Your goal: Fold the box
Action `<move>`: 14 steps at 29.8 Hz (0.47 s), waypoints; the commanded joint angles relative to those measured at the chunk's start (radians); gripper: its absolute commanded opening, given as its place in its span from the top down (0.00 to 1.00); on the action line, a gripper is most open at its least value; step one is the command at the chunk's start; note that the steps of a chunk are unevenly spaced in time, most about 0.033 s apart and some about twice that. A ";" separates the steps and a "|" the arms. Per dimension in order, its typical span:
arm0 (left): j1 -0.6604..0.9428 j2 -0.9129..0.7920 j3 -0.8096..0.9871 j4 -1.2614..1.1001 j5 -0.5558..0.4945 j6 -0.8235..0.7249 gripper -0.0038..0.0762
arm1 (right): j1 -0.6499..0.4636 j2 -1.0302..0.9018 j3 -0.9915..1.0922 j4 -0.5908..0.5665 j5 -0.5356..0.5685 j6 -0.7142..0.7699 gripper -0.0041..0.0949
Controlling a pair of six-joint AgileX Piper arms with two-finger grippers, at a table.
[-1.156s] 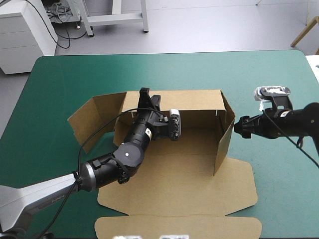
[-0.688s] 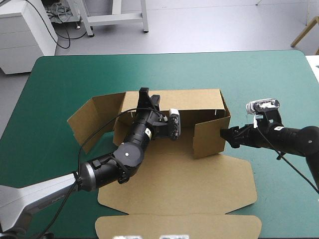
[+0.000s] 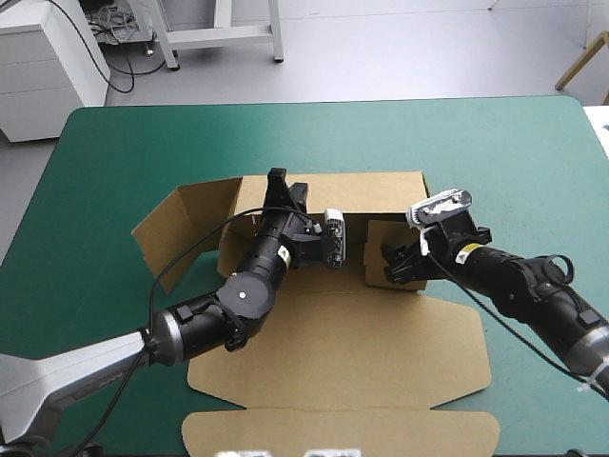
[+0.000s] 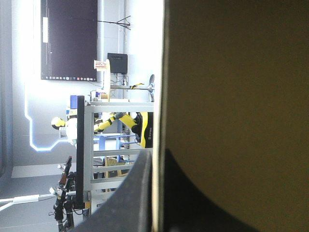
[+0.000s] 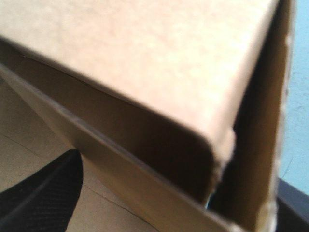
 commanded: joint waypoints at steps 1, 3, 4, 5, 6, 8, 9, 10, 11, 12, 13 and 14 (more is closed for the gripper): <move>-0.002 -0.040 -0.038 0.109 0.024 -0.018 0.96 | 0.018 0.021 -0.026 -0.006 -0.111 0.046 0.28; -0.002 -0.040 -0.038 0.111 0.024 -0.018 0.96 | 0.018 0.037 -0.026 -0.008 -0.126 0.058 0.34; -0.002 -0.040 -0.038 0.111 0.024 -0.018 0.96 | 0.018 0.040 -0.026 -0.008 -0.130 0.056 0.38; -0.002 -0.040 -0.038 0.111 0.024 -0.018 0.96 | 0.018 0.043 -0.026 -0.008 -0.136 0.056 0.46; -0.002 -0.040 -0.038 0.111 0.024 -0.018 0.96 | 0.018 0.044 -0.026 -0.008 -0.138 0.056 0.52; -0.002 -0.040 -0.038 0.111 0.024 -0.018 0.96 | 0.018 0.044 -0.026 -0.010 -0.143 0.056 0.70; -0.002 -0.040 -0.038 0.111 0.024 -0.018 0.96 | 0.018 0.044 -0.026 -0.010 -0.144 0.051 0.77; -0.002 -0.040 -0.038 0.111 0.024 -0.018 0.96 | 0.018 0.044 -0.026 -0.010 -0.144 0.043 0.87; -0.002 -0.040 -0.038 0.113 0.024 -0.018 0.96 | 0.018 0.044 -0.026 -0.010 -0.144 0.032 0.97; -0.002 -0.040 -0.038 0.116 0.024 -0.018 0.96 | 0.018 0.044 -0.026 -0.010 -0.144 0.030 0.97; -0.002 -0.040 -0.038 0.121 0.024 -0.018 0.96 | 0.018 0.044 -0.026 -0.010 -0.142 0.030 0.97; -0.002 -0.040 -0.038 0.121 0.024 -0.018 0.96 | 0.018 0.044 -0.026 -0.010 -0.142 0.030 0.98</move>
